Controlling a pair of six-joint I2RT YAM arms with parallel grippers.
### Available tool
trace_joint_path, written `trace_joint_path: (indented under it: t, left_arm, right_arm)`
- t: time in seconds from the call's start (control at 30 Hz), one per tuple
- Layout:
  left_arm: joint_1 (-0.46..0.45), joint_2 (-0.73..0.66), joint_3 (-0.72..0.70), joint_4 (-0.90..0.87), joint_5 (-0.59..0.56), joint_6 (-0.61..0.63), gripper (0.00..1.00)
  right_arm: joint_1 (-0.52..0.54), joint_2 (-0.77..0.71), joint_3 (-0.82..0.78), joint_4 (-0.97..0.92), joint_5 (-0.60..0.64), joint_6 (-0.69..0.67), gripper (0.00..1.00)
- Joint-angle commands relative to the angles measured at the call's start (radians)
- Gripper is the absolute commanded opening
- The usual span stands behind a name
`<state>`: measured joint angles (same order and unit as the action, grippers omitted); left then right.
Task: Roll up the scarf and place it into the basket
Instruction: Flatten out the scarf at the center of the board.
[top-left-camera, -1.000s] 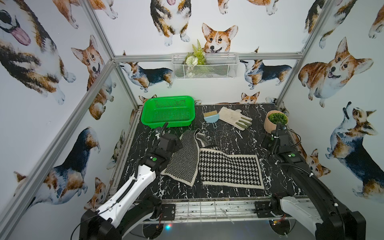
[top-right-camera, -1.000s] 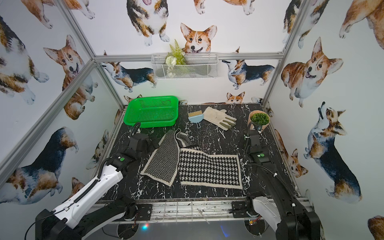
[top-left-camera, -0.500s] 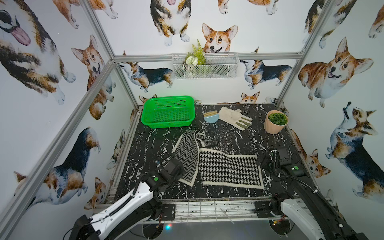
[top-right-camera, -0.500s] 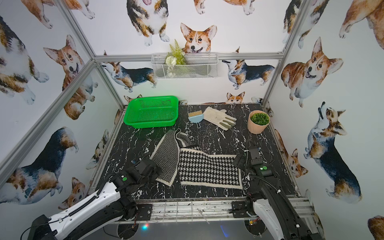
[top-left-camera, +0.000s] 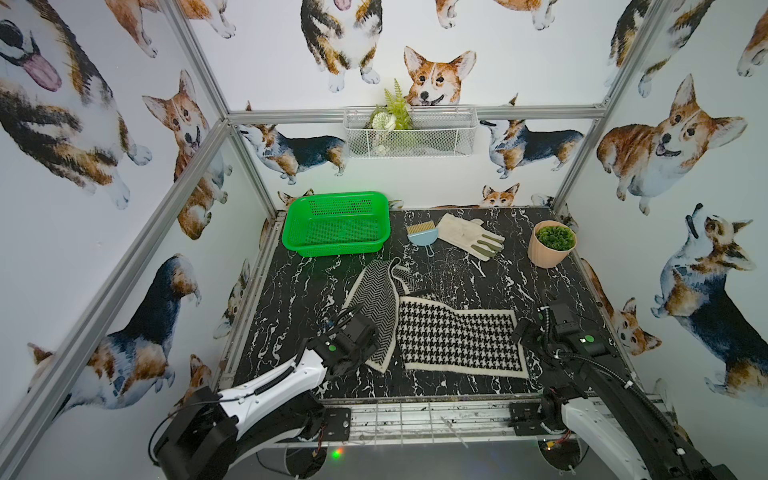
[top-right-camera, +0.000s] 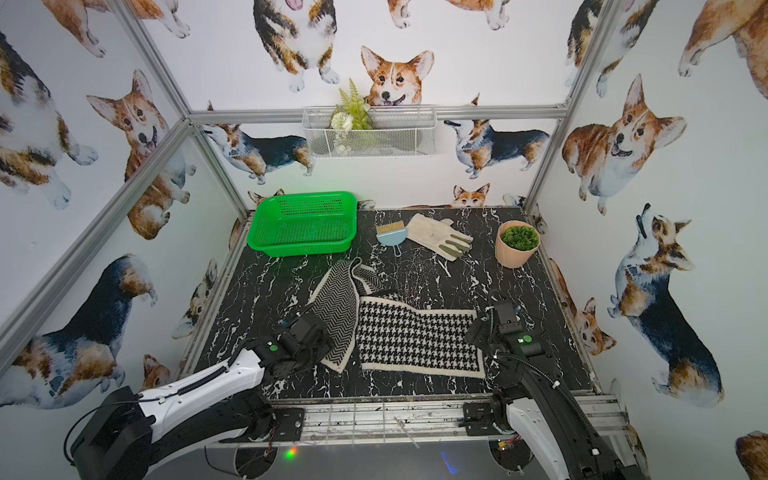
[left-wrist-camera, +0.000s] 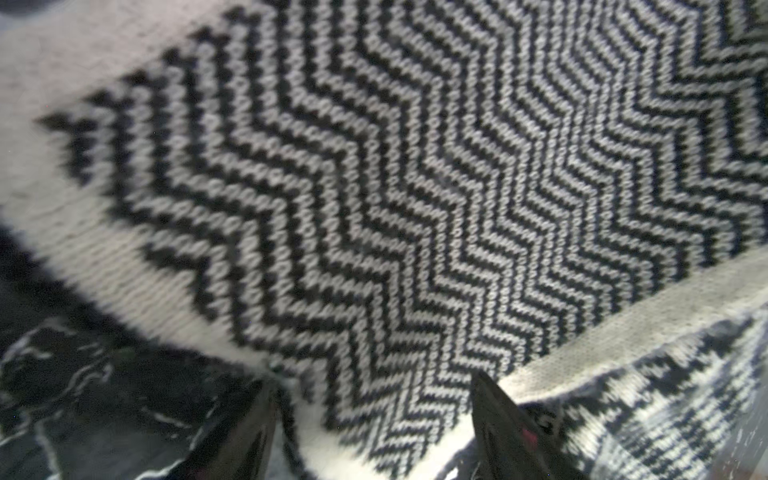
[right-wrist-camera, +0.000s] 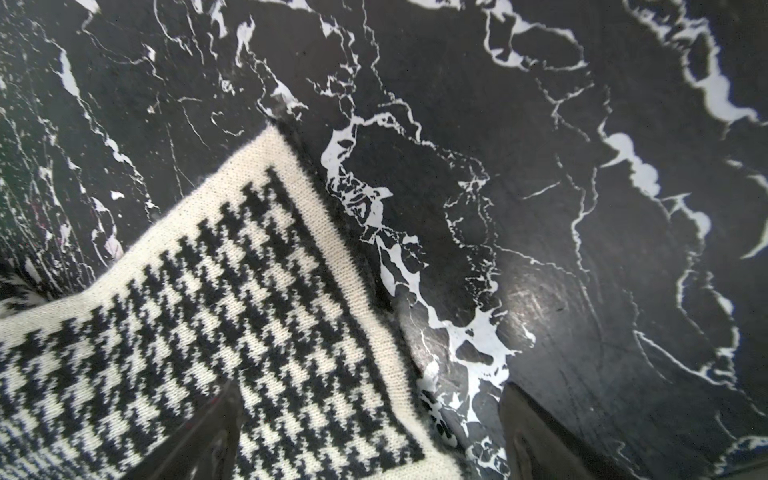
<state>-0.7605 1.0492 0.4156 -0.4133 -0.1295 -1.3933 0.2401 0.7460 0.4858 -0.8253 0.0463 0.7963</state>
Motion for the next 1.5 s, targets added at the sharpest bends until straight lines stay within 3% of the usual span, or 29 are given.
trace_joint_path:
  t: [0.0,0.07,0.17,0.2,0.6,0.8,1.03,1.2,1.3,1.37,1.47]
  left_arm:
    - [-0.003,0.029,-0.018,-0.012,0.044,0.004,0.48]
    - [-0.003,0.019,-0.024,-0.001,0.035,0.007,0.25]
    - [-0.002,-0.002,-0.020,-0.011,0.024,0.017,0.03]
    - [-0.002,-0.008,-0.021,-0.014,0.021,0.016,0.00]
    - [0.000,-0.013,-0.013,-0.001,0.021,0.024,0.00]
    - [0.021,-0.062,0.008,-0.054,-0.001,0.031,0.00]
    - [0.082,-0.130,0.024,-0.124,0.002,0.067,0.00]
    - [0.136,-0.167,0.014,-0.148,0.026,0.093,0.00]
    - [0.161,-0.186,0.012,-0.157,0.033,0.108,0.00]
    - [0.184,-0.188,0.017,-0.165,0.044,0.127,0.00]
    - [0.237,-0.188,0.040,-0.192,0.069,0.177,0.00]
  right_arm:
    - [0.013,0.020,-0.010,-0.031,-0.002,0.048,0.97]
    - [0.026,0.043,-0.020,-0.023,0.002,0.056,0.96]
    - [0.038,0.095,-0.043,0.027,-0.007,0.066,0.93]
    - [0.039,0.114,-0.047,0.045,-0.012,0.067,0.92]
    - [0.039,0.367,-0.019,0.211,-0.001,0.021,0.80]
    - [0.039,0.420,-0.003,0.231,-0.007,0.004,0.56]
    - [0.039,0.513,0.056,0.213,-0.028,-0.053,0.45]
    - [0.039,0.562,0.085,0.207,-0.049,-0.088,0.31]
    - [0.039,0.582,0.098,0.198,-0.060,-0.106,0.17]
    - [0.038,0.585,0.099,0.201,-0.063,-0.109,0.00]
    - [0.031,0.583,0.096,0.216,-0.071,-0.113,0.00]
